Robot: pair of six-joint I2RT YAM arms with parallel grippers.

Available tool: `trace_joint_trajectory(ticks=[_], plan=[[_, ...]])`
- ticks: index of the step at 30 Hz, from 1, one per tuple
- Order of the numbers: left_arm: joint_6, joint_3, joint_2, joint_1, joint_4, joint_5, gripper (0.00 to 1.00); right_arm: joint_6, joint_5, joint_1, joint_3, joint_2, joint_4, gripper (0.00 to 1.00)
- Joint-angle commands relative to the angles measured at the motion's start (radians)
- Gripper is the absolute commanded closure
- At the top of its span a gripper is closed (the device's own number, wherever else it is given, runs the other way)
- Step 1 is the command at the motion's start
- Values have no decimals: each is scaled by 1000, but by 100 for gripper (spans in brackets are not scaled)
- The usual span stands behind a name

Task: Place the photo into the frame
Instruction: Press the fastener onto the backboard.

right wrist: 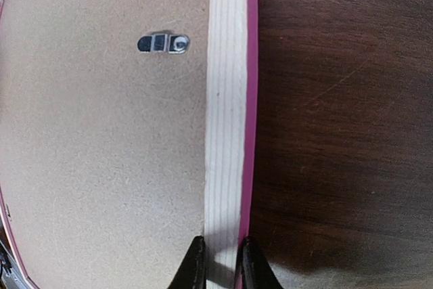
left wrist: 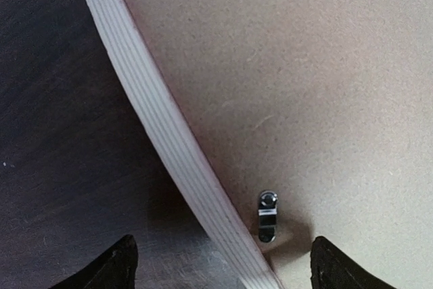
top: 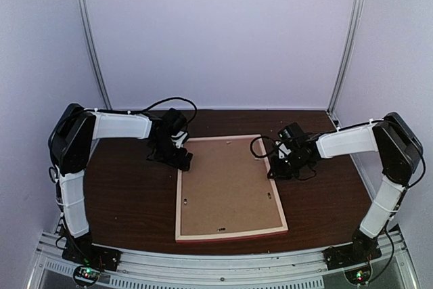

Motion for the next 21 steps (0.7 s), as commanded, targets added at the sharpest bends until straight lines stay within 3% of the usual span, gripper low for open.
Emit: trace_joint_trajectory(ticks=[1, 11, 21], plan=[[25, 30, 16, 1, -8, -37, 13, -2, -44, 9, 38, 12, 21, 85], [21, 63, 68, 18, -8, 0, 26, -11, -46, 10, 31, 14, 13, 85], [-2, 49, 80, 40, -9, 25, 50, -16, -42, 13, 24, 4, 7, 85]])
